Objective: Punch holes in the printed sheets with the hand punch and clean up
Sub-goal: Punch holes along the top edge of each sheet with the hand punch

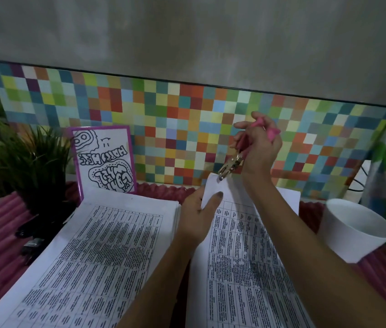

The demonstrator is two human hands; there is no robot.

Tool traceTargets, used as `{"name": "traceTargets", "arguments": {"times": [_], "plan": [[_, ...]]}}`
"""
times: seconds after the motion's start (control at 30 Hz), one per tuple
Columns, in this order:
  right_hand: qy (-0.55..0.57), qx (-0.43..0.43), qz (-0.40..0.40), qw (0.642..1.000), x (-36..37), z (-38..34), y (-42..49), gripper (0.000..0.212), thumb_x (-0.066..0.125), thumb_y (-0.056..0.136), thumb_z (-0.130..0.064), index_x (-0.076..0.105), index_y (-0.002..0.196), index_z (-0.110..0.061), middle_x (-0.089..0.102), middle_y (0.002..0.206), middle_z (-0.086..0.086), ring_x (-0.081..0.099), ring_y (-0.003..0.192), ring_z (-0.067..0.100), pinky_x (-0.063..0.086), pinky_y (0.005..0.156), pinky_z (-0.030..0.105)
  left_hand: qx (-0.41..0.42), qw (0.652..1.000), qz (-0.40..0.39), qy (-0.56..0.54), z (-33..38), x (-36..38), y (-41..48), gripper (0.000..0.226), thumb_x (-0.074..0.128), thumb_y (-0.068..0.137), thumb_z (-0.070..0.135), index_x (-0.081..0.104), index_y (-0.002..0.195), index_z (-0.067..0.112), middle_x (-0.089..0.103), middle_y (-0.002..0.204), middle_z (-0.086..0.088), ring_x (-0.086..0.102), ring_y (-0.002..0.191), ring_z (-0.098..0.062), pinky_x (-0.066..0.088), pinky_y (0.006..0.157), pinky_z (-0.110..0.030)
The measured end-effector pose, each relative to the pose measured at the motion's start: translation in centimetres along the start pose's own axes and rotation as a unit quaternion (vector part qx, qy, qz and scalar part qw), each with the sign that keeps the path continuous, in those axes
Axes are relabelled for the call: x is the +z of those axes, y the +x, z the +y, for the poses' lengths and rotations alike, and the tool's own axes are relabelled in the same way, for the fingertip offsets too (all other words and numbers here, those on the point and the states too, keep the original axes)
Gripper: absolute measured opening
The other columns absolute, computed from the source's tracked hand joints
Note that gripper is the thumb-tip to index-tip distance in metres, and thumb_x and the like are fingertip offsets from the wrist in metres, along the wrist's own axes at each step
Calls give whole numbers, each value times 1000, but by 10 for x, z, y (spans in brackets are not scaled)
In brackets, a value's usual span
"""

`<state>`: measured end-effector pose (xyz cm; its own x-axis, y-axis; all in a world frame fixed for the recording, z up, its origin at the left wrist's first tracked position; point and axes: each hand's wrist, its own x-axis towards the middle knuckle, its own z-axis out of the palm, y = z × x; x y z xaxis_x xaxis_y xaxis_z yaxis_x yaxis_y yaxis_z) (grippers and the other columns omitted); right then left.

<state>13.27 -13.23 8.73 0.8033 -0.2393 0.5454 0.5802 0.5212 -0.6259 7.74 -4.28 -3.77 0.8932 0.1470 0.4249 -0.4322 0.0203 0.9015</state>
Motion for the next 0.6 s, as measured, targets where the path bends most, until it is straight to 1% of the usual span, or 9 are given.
{"name": "traceTargets", "arguments": {"times": [0.07,0.1,0.13,0.23,0.3,0.37,0.4,0.5,0.6], "plan": [[2,-7,-29,1000,1,3,-2,35,45,76,3,51,111,1,61,81,21,49,48,24,47,48,29,4,1000,1,1,0,-1,1,17,56,97,25,68,108,20,64,86,-17,58,81,-19,47,75,-36],[-1,-11,-44,999,0,4,-2,35,45,76,3,50,110,0,60,80,21,49,50,25,48,49,29,6,1000,2,4,0,-1,2,17,56,98,24,69,107,19,65,88,-22,59,82,-19,48,76,-36],[-6,-15,-58,998,0,5,-1,34,45,76,2,50,110,-1,60,79,21,49,51,25,48,49,29,9,1000,3,5,0,-1,2,17,56,98,22,69,108,19,67,93,-21,62,84,-20,51,77,-37],[-23,-9,-97,995,0,6,1,33,47,79,-2,50,111,0,62,77,20,51,50,24,50,50,30,14,1000,-7,-1,2,-1,1,17,56,98,20,69,109,21,70,94,-16,63,87,-19,53,81,-41],[-29,16,-119,992,0,7,3,37,47,79,-5,52,115,3,63,75,20,51,48,23,48,49,29,19,1000,-9,-11,4,-1,1,19,55,99,17,69,111,22,70,96,-7,64,90,-18,52,83,-36],[-37,43,-132,990,1,11,5,37,51,83,-10,53,117,4,63,74,19,50,48,23,46,48,29,28,999,-10,-11,6,-1,2,20,54,99,15,68,112,22,70,98,-6,64,93,-16,50,85,-33],[-41,53,-133,989,2,14,6,35,53,85,-14,55,115,4,63,73,18,50,47,23,45,47,28,30,999,-11,-12,7,-1,2,21,54,99,14,68,112,22,72,100,-4,65,96,-14,50,86,-31],[-50,65,-131,988,4,18,7,29,56,87,-26,61,99,-1,62,67,15,49,45,20,44,44,27,35,999,-16,-11,13,0,1,25,54,98,10,67,111,28,73,103,5,66,100,-6,49,84,-17],[-39,77,-121,989,6,20,6,29,56,86,-30,62,89,-2,59,64,15,47,42,20,43,43,27,32,999,-17,-10,13,-2,0,25,54,98,12,68,107,31,74,97,6,66,93,-4,50,81,-17]]}}
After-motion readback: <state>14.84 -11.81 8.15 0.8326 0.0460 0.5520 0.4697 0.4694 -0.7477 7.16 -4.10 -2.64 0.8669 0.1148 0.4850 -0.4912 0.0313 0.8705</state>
